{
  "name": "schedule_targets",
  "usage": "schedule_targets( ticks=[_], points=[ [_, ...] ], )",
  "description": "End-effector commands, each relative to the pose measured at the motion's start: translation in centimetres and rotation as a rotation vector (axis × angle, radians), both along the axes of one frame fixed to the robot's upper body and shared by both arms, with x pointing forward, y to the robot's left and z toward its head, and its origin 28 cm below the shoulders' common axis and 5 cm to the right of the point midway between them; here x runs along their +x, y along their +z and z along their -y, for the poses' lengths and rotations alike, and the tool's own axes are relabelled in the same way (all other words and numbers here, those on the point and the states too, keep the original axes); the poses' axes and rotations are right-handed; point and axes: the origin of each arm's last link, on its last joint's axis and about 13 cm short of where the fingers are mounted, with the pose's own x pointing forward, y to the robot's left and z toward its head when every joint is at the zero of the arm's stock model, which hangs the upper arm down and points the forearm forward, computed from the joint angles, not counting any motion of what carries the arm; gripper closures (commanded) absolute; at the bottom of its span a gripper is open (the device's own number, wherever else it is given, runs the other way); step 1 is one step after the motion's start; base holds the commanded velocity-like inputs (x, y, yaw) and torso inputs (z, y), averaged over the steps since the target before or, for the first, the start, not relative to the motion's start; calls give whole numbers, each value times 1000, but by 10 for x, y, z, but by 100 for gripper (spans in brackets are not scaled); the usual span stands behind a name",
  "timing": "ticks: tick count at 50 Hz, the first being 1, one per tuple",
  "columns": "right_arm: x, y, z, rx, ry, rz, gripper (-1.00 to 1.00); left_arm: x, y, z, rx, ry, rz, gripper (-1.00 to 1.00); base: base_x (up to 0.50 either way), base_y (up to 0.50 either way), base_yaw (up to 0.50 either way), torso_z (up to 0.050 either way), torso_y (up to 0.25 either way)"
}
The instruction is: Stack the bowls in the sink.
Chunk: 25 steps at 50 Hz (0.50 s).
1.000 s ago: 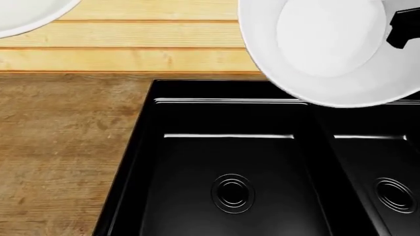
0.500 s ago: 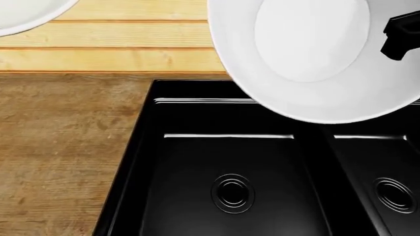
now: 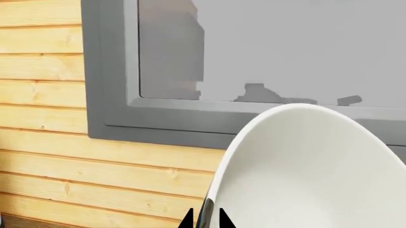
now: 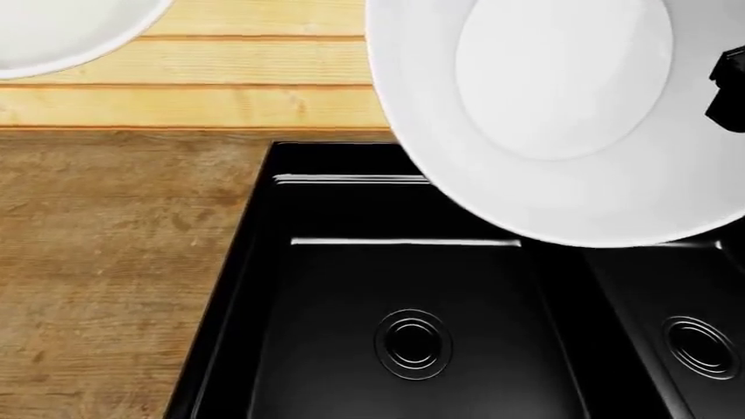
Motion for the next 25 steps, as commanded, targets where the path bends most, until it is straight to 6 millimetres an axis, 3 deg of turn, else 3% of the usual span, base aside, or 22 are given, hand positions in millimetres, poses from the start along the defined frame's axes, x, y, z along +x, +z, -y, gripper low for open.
schedule_targets(
  ticks=[1, 10, 17, 25],
  points=[
    [-3, 0, 2, -7, -13, 10, 100, 4, -1, 0, -6, 1, 8, 100, 471, -294, 0, 0, 0],
    [-2, -1, 2, -2, -26, 9, 100, 3, 1, 0, -3, 0, 11, 100, 483, -279, 0, 0, 1],
    [0, -3, 1, -14, -37, 9, 100, 0, 2, -1, -3, 3, 14, 100, 0, -20, 0, 1, 0],
    [0, -1, 0, -5, -39, 1, 100, -1, 2, -1, -4, 3, 15, 100, -93, -475, 0, 0, 1]
  ],
)
